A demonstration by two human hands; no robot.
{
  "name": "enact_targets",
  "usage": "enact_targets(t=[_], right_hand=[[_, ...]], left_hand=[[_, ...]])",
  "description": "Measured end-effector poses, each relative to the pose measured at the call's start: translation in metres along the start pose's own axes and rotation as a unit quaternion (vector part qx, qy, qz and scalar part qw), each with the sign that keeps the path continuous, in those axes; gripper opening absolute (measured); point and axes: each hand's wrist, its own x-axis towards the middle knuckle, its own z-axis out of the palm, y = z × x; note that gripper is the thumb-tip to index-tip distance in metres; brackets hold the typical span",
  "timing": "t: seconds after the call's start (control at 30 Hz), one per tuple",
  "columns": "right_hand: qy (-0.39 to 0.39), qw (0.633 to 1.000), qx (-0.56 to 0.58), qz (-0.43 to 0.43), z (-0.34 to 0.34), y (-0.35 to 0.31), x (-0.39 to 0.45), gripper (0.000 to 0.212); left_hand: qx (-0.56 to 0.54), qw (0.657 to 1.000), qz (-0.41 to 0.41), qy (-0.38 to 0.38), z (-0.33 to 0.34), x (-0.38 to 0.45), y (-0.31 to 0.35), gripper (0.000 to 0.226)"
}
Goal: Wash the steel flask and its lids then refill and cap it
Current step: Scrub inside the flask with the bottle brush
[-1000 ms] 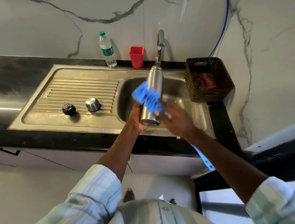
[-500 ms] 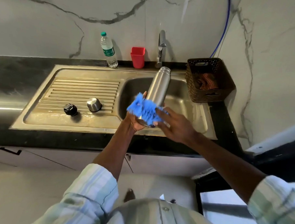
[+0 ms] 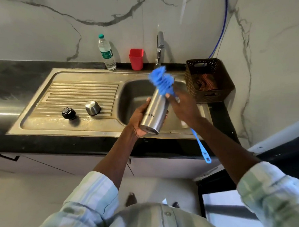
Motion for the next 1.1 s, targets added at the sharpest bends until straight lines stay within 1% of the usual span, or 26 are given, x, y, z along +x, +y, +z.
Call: enact_targets(t=[0.03,0.07,0.1,0.17,0.23,0.27,0.3,0.33,0.4,0.43,0.47,0.5,0.53,0.57,0.63,0.67,0.7,0.73,0.77,0.8,0.83,0.87,0.9,0.97,1.03,1.1], right_hand=[[0.016,0.998,0.019,0.055,-0.005,0.006,0.014,0.062],[0.025,0.997,0.025,0.068,-0.005,0.007,0.018,0.06],[0.028,0.999,0.018,0.037,-0.005,0.004,0.011,0.057],[0.019,0.994,0.006,-0.104,-0.005,-0.011,-0.028,0.052],[-0.041,0.971,0.023,-0.234,-0.001,-0.018,-0.075,0.049],[-0.063,0.962,0.013,-0.265,0.0,-0.018,-0.082,0.048],[-0.06,0.963,0.008,-0.263,0.002,-0.013,-0.075,0.05],[-0.04,0.974,0.014,-0.223,0.002,-0.011,-0.059,0.054],[0.001,0.997,0.036,-0.063,-0.003,-0.004,-0.012,0.065],[0.017,0.999,0.032,0.0,-0.01,0.0,0.01,0.067],[0.019,0.999,0.013,0.034,-0.014,0.001,0.023,0.068],[0.004,1.0,-0.013,0.026,-0.015,0.001,0.024,0.069],[-0.009,0.999,-0.033,-0.007,-0.014,-0.004,0.014,0.068],[-0.01,0.996,-0.047,-0.076,-0.013,-0.013,-0.003,0.065],[-0.044,0.972,-0.041,-0.227,-0.003,-0.023,-0.05,0.056],[-0.072,0.958,-0.046,-0.273,-0.003,-0.024,-0.064,0.053],[-0.078,0.954,-0.047,-0.284,-0.002,-0.02,-0.061,0.052],[-0.058,0.963,-0.047,-0.261,-0.002,-0.017,-0.049,0.054],[-0.025,0.981,-0.04,-0.188,-0.003,-0.014,-0.031,0.058],[-0.008,0.996,-0.031,-0.085,-0.006,-0.007,-0.008,0.061],[0.008,1.0,-0.017,0.0,-0.012,0.0,0.011,0.061],[0.013,0.999,-0.004,0.049,-0.017,0.004,0.022,0.061],[0.012,0.999,-0.009,0.046,-0.017,0.004,0.022,0.062],[0.02,0.997,-0.032,-0.072,-0.009,-0.006,-0.007,0.063],[-0.012,0.978,-0.021,-0.206,0.0,-0.018,-0.055,0.053],[-0.05,0.963,-0.024,-0.265,0.001,-0.019,-0.069,0.047]], left_hand=[[0.018,1.0,-0.004,0.017,0.005,0.0,-0.002,0.052],[0.026,0.999,0.009,0.018,0.009,-0.001,-0.003,0.052],[0.025,0.999,0.026,0.02,0.015,-0.003,-0.003,0.049],[0.01,0.999,0.043,0.025,0.009,-0.004,-0.002,0.041],[0.004,0.998,0.046,0.05,-0.004,-0.002,-0.001,0.069],[-0.002,0.997,0.047,0.06,-0.007,-0.002,0.0,0.076],[0.002,0.999,0.035,0.037,-0.005,-0.003,0.001,0.072],[0.01,1.0,0.025,0.007,0.0,-0.003,0.002,0.064],[0.026,0.999,-0.001,-0.044,0.008,0.001,0.004,0.062],[0.034,0.999,-0.01,-0.042,0.012,0.002,0.004,0.066],[0.03,0.998,-0.015,-0.044,0.012,0.003,0.003,0.069],[0.023,0.999,-0.011,-0.043,0.012,0.005,0.002,0.069],[0.012,0.999,-0.004,-0.04,0.008,0.007,0.0,0.065],[-0.002,0.999,0.007,-0.038,0.005,0.005,0.0,0.057],[-0.008,0.999,0.041,0.013,-0.006,0.003,0.0,0.043],[-0.001,0.997,0.057,0.043,-0.012,0.003,0.001,0.039],[0.003,0.997,0.064,0.051,-0.014,0.003,0.002,0.034],[0.012,0.997,0.057,0.045,-0.012,0.001,0.003,0.034],[0.03,0.998,0.039,0.03,-0.006,0.0,0.004,0.04],[0.047,0.999,0.016,0.021,0.0,0.001,0.003,0.046],[0.057,0.998,0.001,0.014,0.008,-0.002,0.004,0.049],[0.061,0.998,0.0,0.012,0.011,-0.002,0.003,0.052],[0.064,0.998,0.009,0.008,0.01,0.0,0.003,0.054],[0.054,0.998,0.023,-0.021,0.004,0.003,0.003,0.059],[0.034,0.998,0.029,-0.048,-0.001,0.0,0.003,0.056],[0.024,0.997,0.035,-0.067,0.0,-0.005,0.006,0.051]])
